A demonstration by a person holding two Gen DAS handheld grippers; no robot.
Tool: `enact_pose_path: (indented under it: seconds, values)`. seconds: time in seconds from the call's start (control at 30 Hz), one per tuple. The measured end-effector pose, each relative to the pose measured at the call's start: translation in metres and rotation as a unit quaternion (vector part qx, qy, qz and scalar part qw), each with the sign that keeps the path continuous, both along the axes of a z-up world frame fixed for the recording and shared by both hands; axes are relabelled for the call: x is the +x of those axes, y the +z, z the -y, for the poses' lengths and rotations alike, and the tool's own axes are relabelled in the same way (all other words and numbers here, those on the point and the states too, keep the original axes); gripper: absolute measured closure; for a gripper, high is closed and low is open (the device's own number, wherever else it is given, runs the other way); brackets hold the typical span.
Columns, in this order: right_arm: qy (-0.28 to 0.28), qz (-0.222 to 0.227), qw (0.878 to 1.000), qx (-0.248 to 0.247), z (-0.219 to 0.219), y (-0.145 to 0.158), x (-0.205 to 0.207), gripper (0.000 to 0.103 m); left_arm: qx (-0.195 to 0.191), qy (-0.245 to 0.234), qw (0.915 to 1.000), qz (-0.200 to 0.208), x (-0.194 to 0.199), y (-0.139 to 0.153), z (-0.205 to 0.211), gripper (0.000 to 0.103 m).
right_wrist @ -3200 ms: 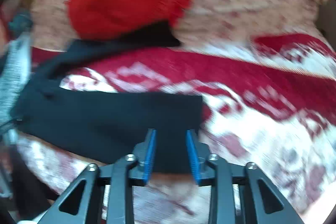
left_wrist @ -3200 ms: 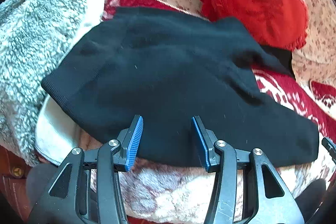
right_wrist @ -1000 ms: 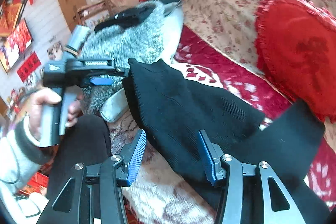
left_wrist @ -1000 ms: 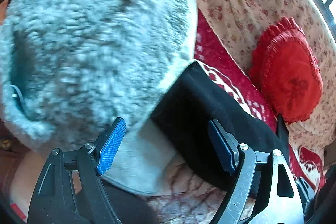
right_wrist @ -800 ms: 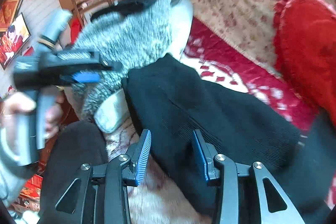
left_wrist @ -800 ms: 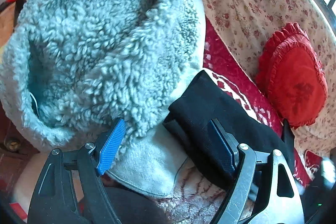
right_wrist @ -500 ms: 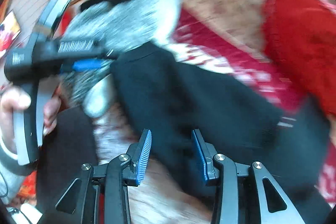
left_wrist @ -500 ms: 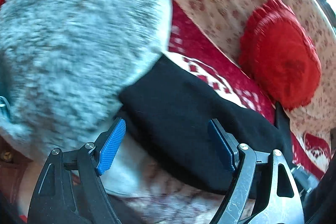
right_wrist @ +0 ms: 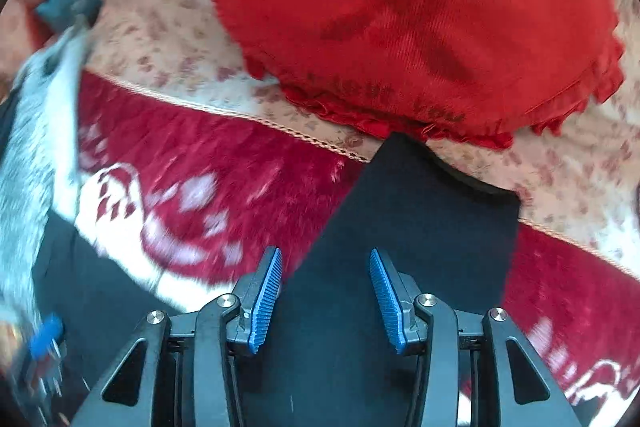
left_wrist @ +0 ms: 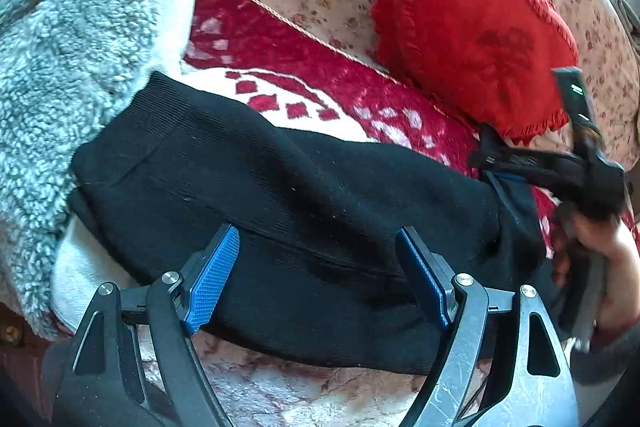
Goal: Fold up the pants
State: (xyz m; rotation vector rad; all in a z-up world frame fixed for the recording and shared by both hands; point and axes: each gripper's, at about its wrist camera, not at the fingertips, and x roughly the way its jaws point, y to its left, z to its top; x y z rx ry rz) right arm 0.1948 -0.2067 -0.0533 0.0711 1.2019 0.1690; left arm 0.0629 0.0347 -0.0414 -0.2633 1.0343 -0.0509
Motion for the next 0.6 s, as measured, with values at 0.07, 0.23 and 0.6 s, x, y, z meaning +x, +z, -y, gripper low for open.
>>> enact_pose_path:
  seconds: [0.07, 0.23, 0.6]
  values:
    - [0.006, 0.004, 1.000, -0.015, -0.004, -0.010, 0.007, 0.067, 0.003, 0.001, 1.0000, -0.005, 0.000, -0.004, 0.001, 0.022]
    - [0.017, 0.032, 0.999, -0.017, 0.017, 0.007, -0.011, 0.098, -0.005, 0.009, 0.9999, -0.009, 0.000, -0.006, -0.004, 0.022]
    - [-0.001, 0.081, 0.996, -0.026, 0.109, 0.074, -0.174, 0.099, -0.010, -0.010, 0.9999, -0.008, -0.014, 0.001, 0.027, 0.022]
